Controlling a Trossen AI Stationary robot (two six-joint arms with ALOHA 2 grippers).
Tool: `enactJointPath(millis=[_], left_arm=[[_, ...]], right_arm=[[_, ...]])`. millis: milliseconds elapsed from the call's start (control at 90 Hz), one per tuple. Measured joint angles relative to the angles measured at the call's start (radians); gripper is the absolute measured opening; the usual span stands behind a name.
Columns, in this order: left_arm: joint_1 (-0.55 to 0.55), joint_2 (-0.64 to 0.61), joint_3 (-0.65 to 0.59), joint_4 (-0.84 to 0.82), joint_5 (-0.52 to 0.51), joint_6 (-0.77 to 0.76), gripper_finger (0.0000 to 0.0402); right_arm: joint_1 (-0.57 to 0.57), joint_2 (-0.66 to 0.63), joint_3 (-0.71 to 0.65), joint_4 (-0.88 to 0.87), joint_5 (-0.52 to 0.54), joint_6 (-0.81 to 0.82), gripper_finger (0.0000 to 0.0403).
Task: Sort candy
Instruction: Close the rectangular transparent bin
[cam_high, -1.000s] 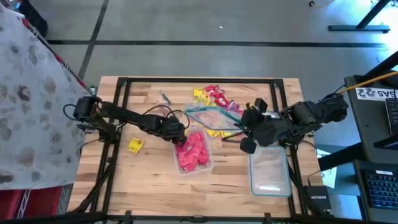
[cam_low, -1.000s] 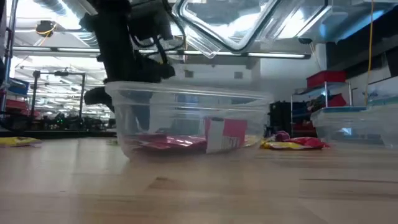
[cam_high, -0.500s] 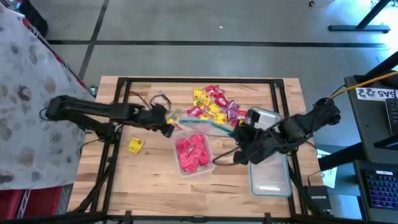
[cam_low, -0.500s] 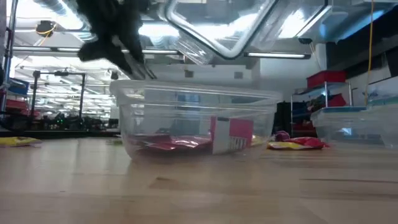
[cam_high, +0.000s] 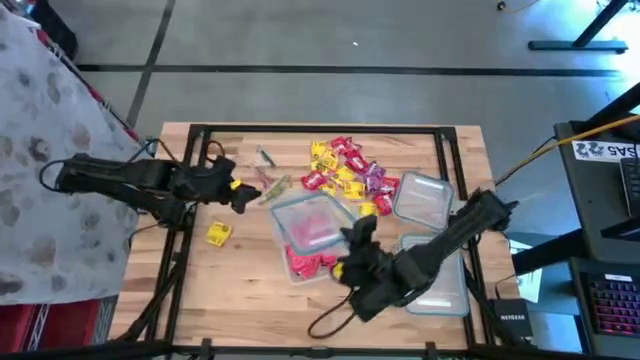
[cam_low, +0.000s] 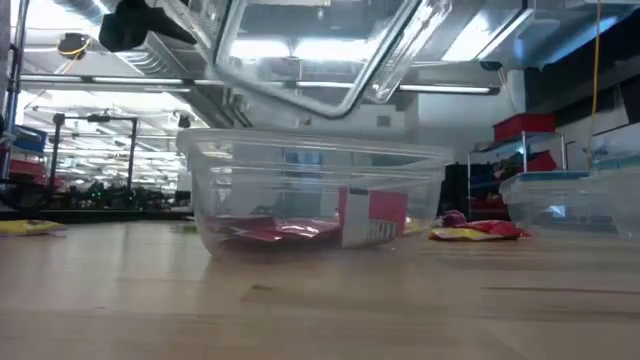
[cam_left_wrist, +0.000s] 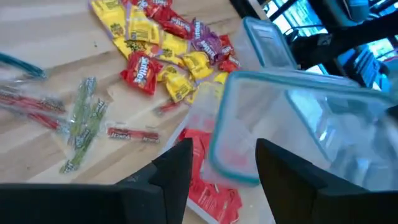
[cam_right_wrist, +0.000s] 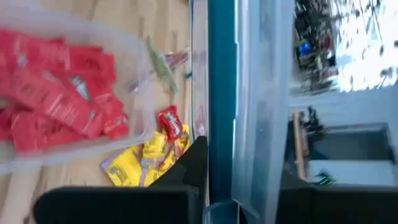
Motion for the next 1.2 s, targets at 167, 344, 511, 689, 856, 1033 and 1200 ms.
enactJointPath(millis=[167, 344, 511, 689, 856, 1033, 1200], left_arm=[[-0.046, 0.055, 0.0, 0.006, -0.009, -0.037, 0.0158], [-0.097, 0.153, 0.0, 0.068, -0.044, -0.065, 0.0158], [-0.121, 0.252, 0.0, 0.138, -0.048, -0.056, 0.0158], [-0.142, 0.323, 0.0, 0.192, -0.034, -0.06, 0.0158], [-0.16, 0.349, 0.0, 0.213, -0.021, -0.06, 0.0158], [-0.162, 0.351, 0.0, 0.211, -0.021, -0.06, 0.0158], [-0.162, 0.351, 0.0, 0.21, -0.021, -0.061, 0.0158]], right_arm=[[0.0, 0.085, -0.001, -0.001, 0.012, 0.021, 0.0027], [0.0, 0.101, -0.002, 0.001, 0.027, 0.084, 0.0027], [-0.001, 0.105, -0.037, 0.007, -0.008, 0.142, 0.0027], [-0.001, 0.105, -0.069, 0.045, -0.018, 0.162, 0.0027], [-0.001, 0.105, -0.07, 0.093, -0.03, 0.163, 0.0027], [-0.001, 0.11, -0.07, 0.103, -0.017, 0.137, 0.0027], [-0.001, 0.113, -0.055, 0.077, 0.054, 0.052, 0.0027]])
